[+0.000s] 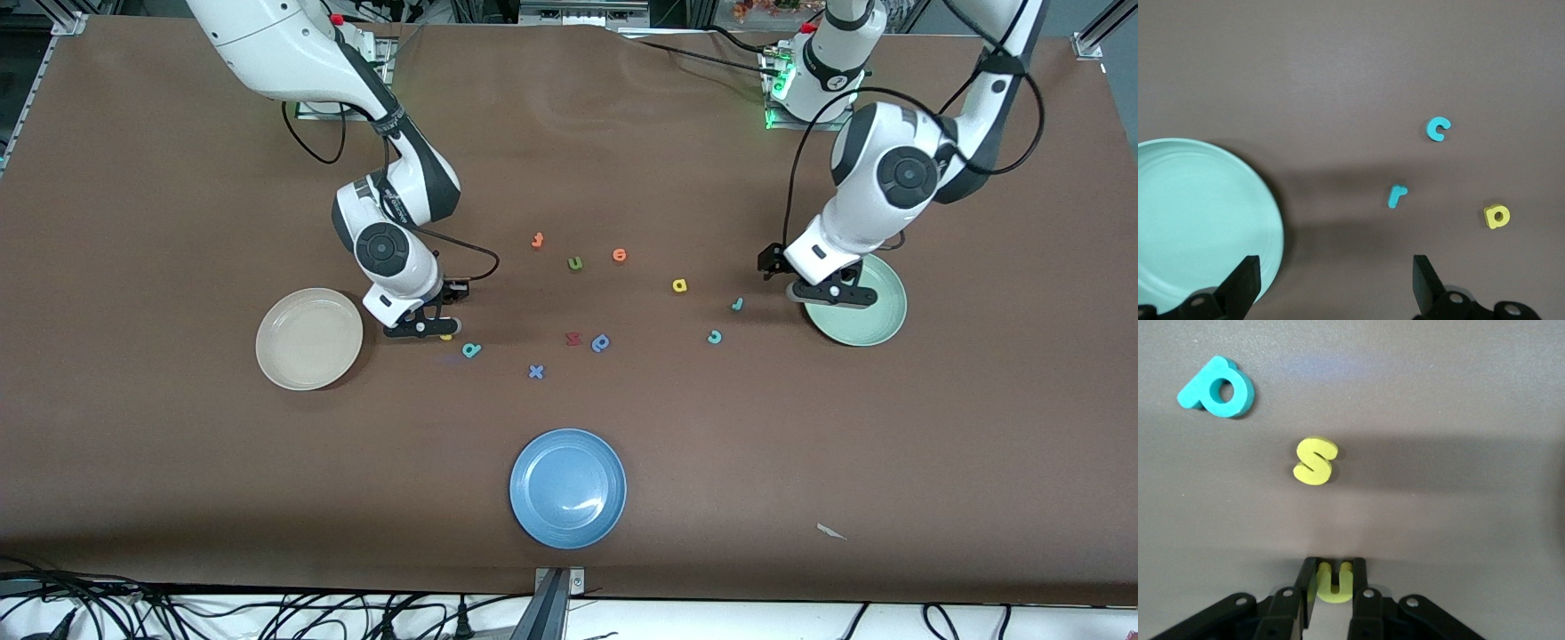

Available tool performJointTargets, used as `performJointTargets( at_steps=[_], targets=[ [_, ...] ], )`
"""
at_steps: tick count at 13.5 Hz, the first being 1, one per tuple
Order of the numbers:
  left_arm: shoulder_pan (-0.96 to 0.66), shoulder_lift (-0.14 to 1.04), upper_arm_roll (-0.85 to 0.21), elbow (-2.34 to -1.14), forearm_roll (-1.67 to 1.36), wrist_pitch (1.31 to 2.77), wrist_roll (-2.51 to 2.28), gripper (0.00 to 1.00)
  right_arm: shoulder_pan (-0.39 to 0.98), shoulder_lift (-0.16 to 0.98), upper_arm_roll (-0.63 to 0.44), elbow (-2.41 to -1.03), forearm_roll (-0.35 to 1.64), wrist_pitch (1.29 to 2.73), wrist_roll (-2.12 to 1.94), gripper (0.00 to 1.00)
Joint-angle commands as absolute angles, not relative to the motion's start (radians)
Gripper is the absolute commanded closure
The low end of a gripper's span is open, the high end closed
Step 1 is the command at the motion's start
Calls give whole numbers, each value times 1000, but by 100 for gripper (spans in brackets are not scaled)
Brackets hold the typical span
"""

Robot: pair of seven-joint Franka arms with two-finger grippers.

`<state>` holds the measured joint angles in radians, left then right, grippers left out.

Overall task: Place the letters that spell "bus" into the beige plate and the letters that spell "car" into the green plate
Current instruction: 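Grasp the yellow u with the right gripper while the left gripper reaches letters, then drop the u on the beige plate while the left gripper grasps the r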

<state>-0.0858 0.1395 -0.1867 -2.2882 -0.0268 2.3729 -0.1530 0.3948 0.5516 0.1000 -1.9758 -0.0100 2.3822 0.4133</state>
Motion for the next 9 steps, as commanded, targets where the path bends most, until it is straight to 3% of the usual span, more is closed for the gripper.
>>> performJointTargets(
  at_steps=[1, 3, 6, 9],
  targets=[
    [-124, 215, -183, -2283, -51, 2451, -158, 0, 387, 528, 94, -1980, -14, 2346, 403, 91],
    [-152, 277, -181, -2281, -51, 2517, -172, 0, 385, 490, 60, -1921, -14, 2224, 396, 91],
    [-199, 353, -170, -2280, -49, 2582, -210, 0, 384, 482, -7, -1729, -15, 1928, 374, 91],
    [-209, 385, -158, -2278, -45, 2611, -210, 0, 380, 483, -125, -1689, -26, 1865, 240, 91]
  ],
)
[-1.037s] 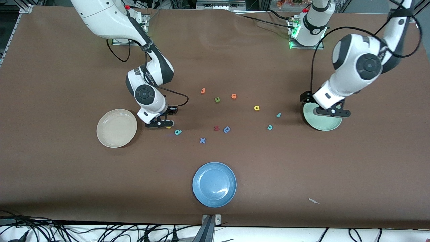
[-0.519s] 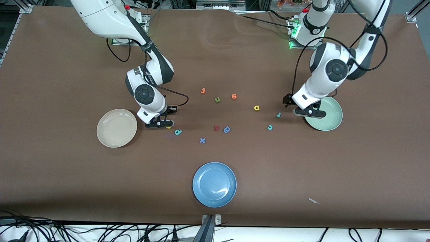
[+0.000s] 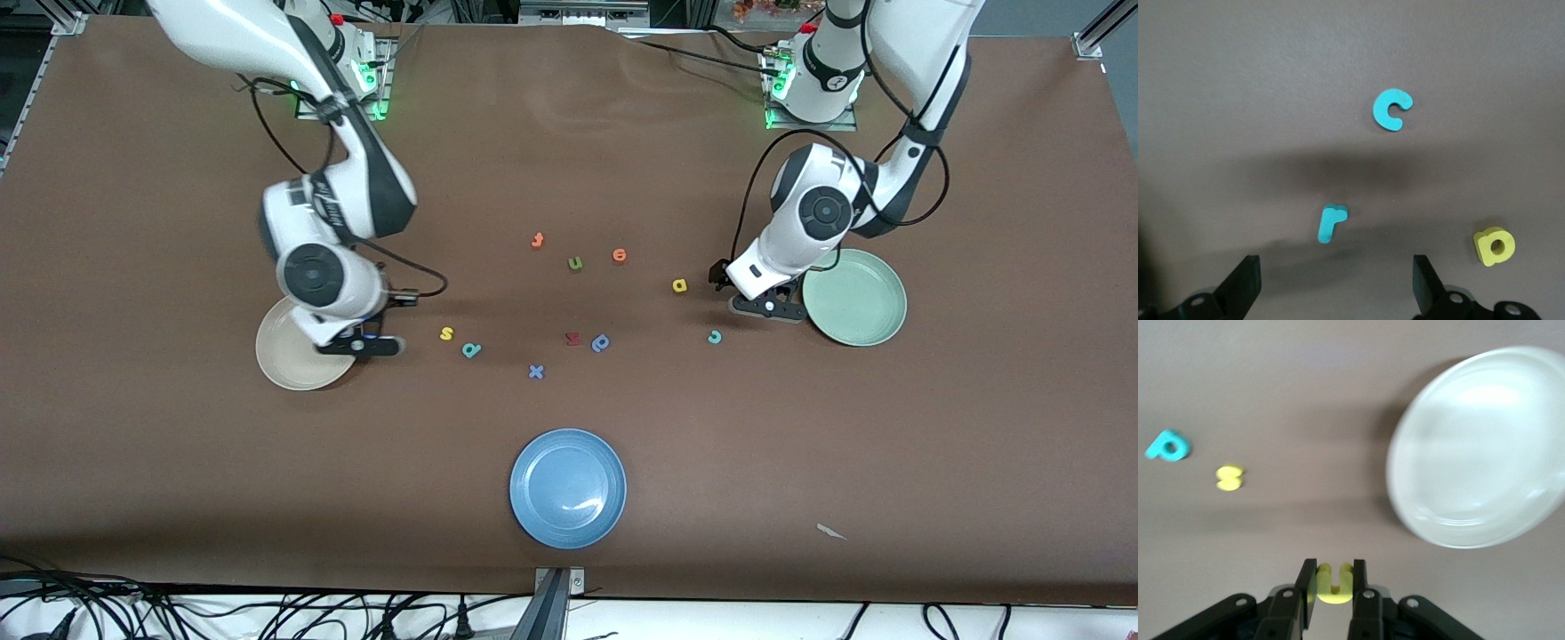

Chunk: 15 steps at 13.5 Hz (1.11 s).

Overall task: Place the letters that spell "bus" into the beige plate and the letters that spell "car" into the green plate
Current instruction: 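Drop the u on the beige plate while the left gripper grasps the r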

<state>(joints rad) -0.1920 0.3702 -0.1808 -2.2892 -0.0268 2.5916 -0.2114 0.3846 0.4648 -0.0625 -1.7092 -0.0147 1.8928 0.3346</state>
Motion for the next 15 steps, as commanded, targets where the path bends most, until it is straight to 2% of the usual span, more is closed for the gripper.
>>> performJointTargets(
  at_steps=[1, 2, 3, 4, 8, 11, 13, 14, 15],
  targets=[
    [-210, 391, -153, -2278, -41, 2612, -210, 0, 376, 491, -167, -1689, -25, 1873, 171, 91],
    [-216, 397, -144, -2278, -40, 2612, -210, 0, 356, 494, -188, -1689, -26, 1881, 117, 91],
    [-222, 400, -131, -2278, -40, 2612, -209, 7, 321, 500, -190, -1689, -28, 1888, 76, 91],
    [-225, 405, -129, -2278, -40, 2612, -209, 20, 290, 518, -190, -1689, -26, 1899, 37, 91],
    [-239, 417, -127, -2272, -43, 2612, -210, 17, 223, 590, -189, -1697, -21, 1979, -67, 90],
    [-261, 430, -111, -2266, -43, 2612, -212, 30, 213, 624, -189, -1698, -21, 2022, -80, 86],
    [-273, 430, -97, -2266, -41, 2612, -210, 45, 207, 634, -189, -1700, -21, 2023, -80, 73],
    [-278, 431, -94, -2266, -41, 2612, -210, 50, 207, 632, -189, -1698, -15, 2023, -80, 39],
    [-278, 431, -91, -2264, -41, 2612, -210, 54, 209, 632, -189, -1698, -12, 2023, -78, 22]
  ],
)
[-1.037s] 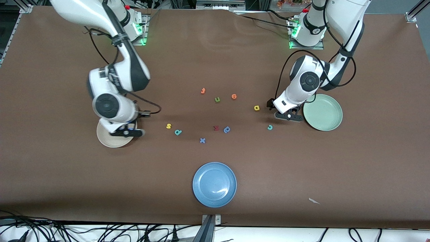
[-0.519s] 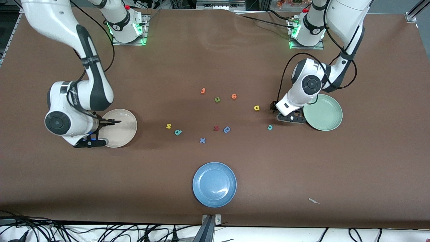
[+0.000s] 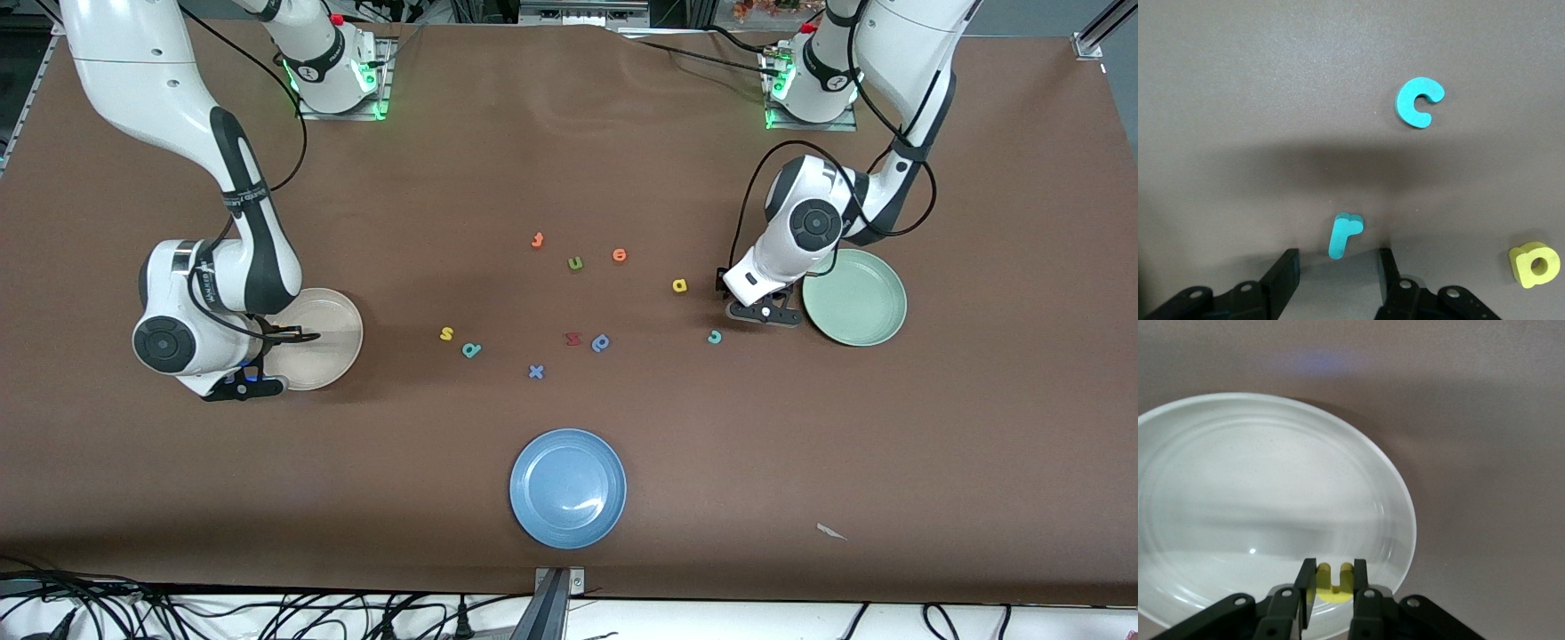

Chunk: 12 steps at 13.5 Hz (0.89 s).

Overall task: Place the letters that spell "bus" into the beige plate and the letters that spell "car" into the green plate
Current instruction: 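Drop the u on the beige plate while the left gripper grasps the r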

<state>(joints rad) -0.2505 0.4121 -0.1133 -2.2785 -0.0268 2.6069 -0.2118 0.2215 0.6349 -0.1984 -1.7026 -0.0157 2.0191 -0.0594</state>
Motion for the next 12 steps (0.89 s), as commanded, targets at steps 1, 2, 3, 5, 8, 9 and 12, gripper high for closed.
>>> performJointTargets(
  at_steps=[1, 2, 3, 5, 8, 9, 12],
  targets=[
    [-278, 430, -89, -2260, -41, 2612, -210, 54, 209, 630, -187, -1698, -12, 2023, -78, 2],
    [-278, 430, -86, -2257, -41, 2612, -210, 54, 209, 624, -184, -1697, -11, 2016, -71, 1],
    [-278, 430, -86, -2256, -41, 2612, -212, 54, 218, 611, -172, -1689, -9, 2005, -58, 1],
    [-278, 430, -86, -2255, -41, 2612, -212, 54, 230, 568, -118, -1681, -9, 1990, 53, 1],
    [-279, 430, -86, -2249, -41, 2611, -213, 62, 230, 548, -28, -1666, -8, 1994, 181, 1],
    [-279, 428, -86, -2249, -41, 2611, -213, 66, 230, 548, -2, -1657, -2, 2002, 208, 1],
    [-279, 426, -84, -2247, -41, 2611, -216, 76, 245, 558, 58, -1646, -5, 2063, 372, 1]
  ],
)
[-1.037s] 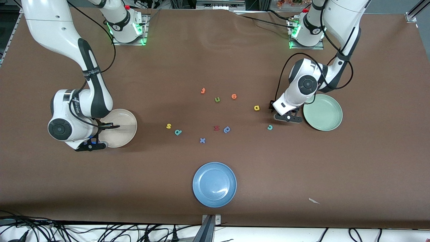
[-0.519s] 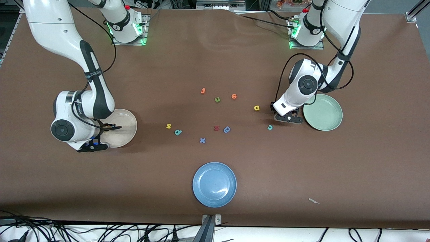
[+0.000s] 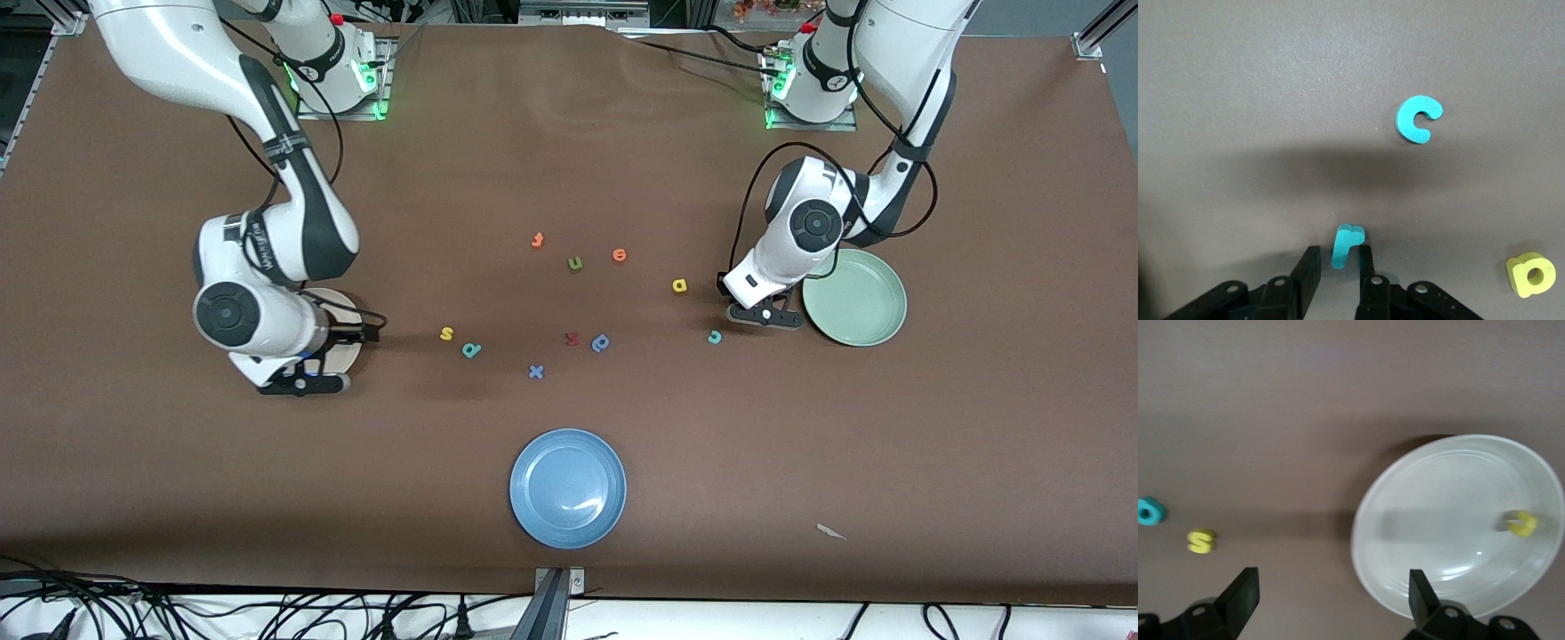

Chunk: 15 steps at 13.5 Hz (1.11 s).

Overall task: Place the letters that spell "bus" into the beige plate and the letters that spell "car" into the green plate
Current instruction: 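Drop the teal r on the green plate while the right gripper reaches s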

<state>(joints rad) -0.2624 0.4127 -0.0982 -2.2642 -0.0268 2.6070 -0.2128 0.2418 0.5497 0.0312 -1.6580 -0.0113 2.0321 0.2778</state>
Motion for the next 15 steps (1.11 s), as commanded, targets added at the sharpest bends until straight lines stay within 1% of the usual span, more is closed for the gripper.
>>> performJointTargets(
  at_steps=[1, 2, 5, 7, 8, 10, 12, 14, 15],
  targets=[
    [-279, 425, -84, -2247, -41, 2611, -216, 81, 268, 564, 63, -1649, -3, 2078, 412, 1],
    [-279, 423, -84, -2247, -41, 2611, -216, 88, 297, 577, 63, -1649, -3, 2107, 445, 1],
    [-278, 408, -75, -2249, -40, 2605, -216, 91, 347, 635, 63, -1652, -6, 2233, 552, 1],
    [-276, 396, -68, -2249, -38, 2599, -218, 94, 370, 664, 63, -1657, -14, 2281, 586, 1],
    [-269, 373, -66, -2249, -38, 2583, -215, 94, 373, 673, 63, -1658, -15, 2289, 591, 1],
    [-233, 307, -48, -2249, -35, 2507, -207, 94, 374, 686, 63, -1661, -17, 2289, 591, 2],
    [-186, 241, -48, -2249, -19, 2435, -207, 94, 377, 690, 63, -1666, -17, 2289, 591, 8],
    [-132, 189, -49, -2249, 50, 2370, -206, 94, 376, 698, 63, -1680, -15, 2287, 591, 9],
    [-99, 172, -49, -2249, 84, 2346, -186, 94, 379, 698, 63, -1689, -15, 2286, 591, 12]
  ],
)
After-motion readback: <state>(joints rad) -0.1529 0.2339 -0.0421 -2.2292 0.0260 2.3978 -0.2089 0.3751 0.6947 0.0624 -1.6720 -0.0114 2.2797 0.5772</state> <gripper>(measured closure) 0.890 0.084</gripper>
